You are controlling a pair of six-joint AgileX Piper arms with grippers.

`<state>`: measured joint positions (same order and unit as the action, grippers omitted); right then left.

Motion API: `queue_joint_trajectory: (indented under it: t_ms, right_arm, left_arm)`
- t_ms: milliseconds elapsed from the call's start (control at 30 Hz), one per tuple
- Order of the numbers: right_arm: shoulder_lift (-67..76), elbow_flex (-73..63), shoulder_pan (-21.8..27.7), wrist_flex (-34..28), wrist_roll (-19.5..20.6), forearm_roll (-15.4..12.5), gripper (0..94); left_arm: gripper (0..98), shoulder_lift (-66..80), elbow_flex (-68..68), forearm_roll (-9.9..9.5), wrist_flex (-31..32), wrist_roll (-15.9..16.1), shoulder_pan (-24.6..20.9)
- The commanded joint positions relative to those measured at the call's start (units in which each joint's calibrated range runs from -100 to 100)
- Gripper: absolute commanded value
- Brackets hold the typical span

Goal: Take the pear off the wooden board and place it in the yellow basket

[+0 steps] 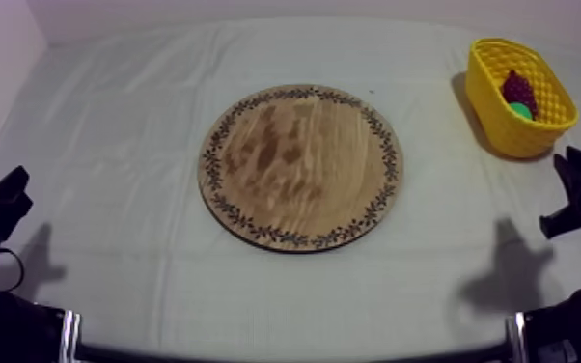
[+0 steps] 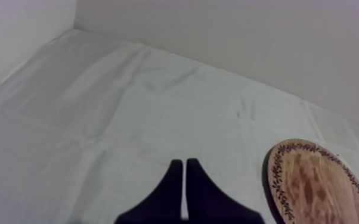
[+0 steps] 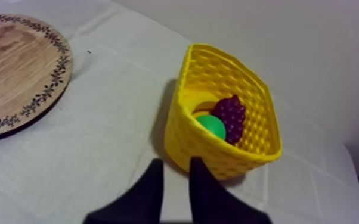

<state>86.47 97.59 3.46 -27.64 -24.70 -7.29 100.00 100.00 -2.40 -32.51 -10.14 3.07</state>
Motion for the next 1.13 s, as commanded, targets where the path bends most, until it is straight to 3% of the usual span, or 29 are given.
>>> queue_joint_trajectory:
  t_ms: [0,133,300,600,800,1100]
  right_arm:
    - [4.43,1.29,-0.39,-1.50,4.40,1.50,3.6]
    - [7.62,1.65,-1.20,-5.76,9.06,3.34,1.2]
    - [8.93,1.91,-2.36,-7.43,11.75,3.83,0.5]
    - [9.19,1.96,-2.88,-8.24,12.51,5.44,11.1]
    - [9.20,1.96,-2.92,-8.32,12.04,5.58,2.6]
    - [9.20,1.96,-2.92,-8.33,12.12,5.60,0.5]
  left_arm:
    - [0.1,0.00,0.00,-0.02,0.01,0.01,0.01]
    - [0.1,0.00,0.00,-0.02,0.01,0.01,0.01]
    - [0.1,0.00,0.00,-0.02,0.01,0.01,0.01]
    - [0.1,0.00,0.00,-0.02,0.01,0.01,0.01]
    - [0.1,0.00,0.00,-0.02,0.01,0.01,0.01]
    - [0.1,0.00,0.00,-0.02,0.01,0.01,0.01]
